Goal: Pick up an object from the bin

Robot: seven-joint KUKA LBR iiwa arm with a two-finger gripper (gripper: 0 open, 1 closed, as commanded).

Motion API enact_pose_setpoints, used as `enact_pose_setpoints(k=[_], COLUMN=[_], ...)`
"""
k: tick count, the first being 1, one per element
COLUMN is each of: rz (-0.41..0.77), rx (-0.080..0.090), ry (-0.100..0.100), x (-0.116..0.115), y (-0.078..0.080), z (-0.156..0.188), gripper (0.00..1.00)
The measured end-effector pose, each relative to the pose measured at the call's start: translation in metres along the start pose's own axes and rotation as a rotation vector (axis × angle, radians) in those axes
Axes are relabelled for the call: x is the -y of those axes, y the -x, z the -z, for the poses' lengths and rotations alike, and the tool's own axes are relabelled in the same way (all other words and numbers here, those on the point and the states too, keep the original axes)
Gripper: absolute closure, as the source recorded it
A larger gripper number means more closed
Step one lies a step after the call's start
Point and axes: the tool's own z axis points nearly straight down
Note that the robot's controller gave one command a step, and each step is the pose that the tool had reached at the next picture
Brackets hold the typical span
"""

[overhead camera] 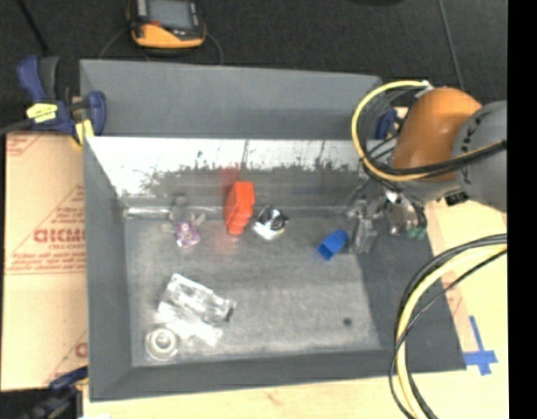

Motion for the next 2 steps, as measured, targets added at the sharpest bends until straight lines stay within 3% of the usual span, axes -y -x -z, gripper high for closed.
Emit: enact_pose_setpoints(k=[1,2], rz=[0.001,0.082], rx=[0.000,-0.001], ry=[0.000,0.000], x=[0.000,-0.031], y=[0.000,-0.012], z=[0.000,0.000], gripper=[0.00,0.00])
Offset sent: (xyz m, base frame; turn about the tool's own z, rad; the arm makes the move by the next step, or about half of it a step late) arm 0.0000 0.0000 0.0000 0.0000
